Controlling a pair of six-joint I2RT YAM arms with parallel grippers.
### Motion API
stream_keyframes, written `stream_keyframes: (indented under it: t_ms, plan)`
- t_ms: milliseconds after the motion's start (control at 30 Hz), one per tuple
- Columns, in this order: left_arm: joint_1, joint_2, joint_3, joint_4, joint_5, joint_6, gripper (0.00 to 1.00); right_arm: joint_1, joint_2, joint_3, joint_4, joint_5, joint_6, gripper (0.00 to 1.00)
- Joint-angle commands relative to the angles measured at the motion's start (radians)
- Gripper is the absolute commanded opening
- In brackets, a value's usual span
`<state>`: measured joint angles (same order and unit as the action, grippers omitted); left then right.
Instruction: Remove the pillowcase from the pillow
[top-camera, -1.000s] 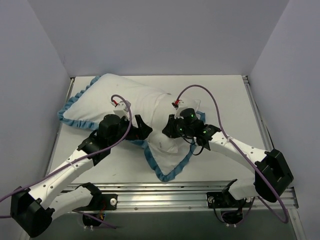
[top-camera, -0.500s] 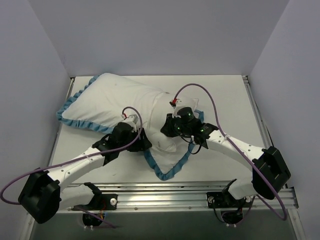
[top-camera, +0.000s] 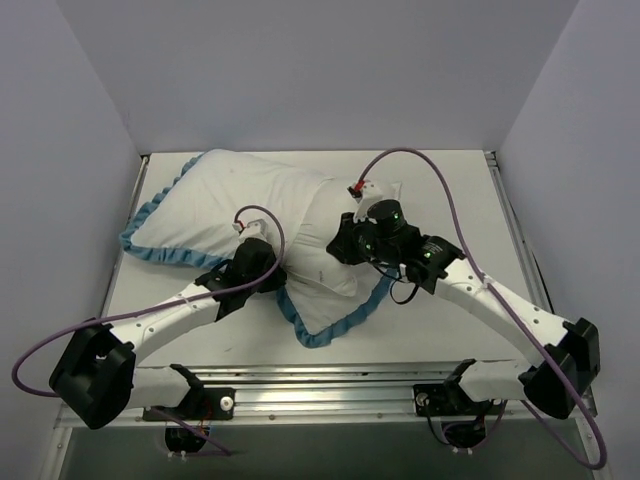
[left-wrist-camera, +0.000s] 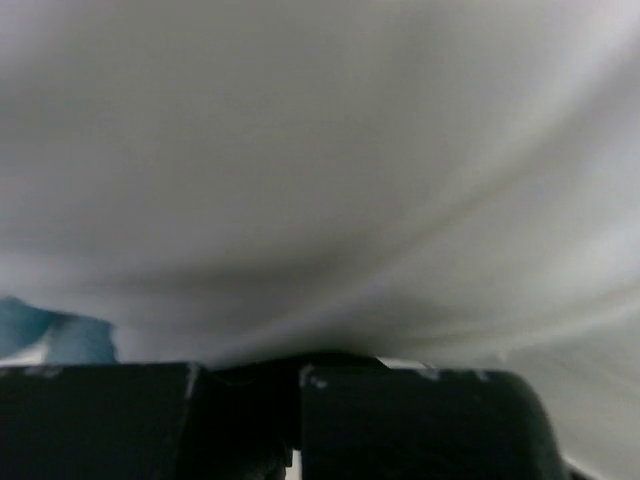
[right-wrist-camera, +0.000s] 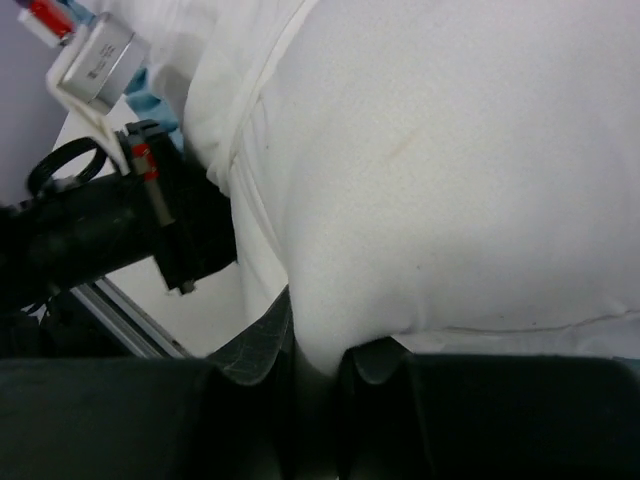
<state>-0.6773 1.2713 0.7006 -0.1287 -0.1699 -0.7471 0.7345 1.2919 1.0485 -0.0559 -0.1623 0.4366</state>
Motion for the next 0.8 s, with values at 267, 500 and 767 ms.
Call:
stream_keyframes:
  t_ms: [267,500,767]
  plan:
    - [0.128,0.106,0.034,-0.104,-0.31,-0.212,0.02,0.011,-0.315,0.376,-0.301,-0.091,-0.136,0.0]
    - [0.226,0.131,0.057,-0.071,-0.306,-0.192,0.02,0.009,-0.407,0.415,-0.504,-0.143,-0.2,0.0]
    - [0.19,0.073,0.037,0.086,-0.056,-0.075,0.38,0.011,-0.411,0.217,-0.426,-0.335,-0.174,0.38]
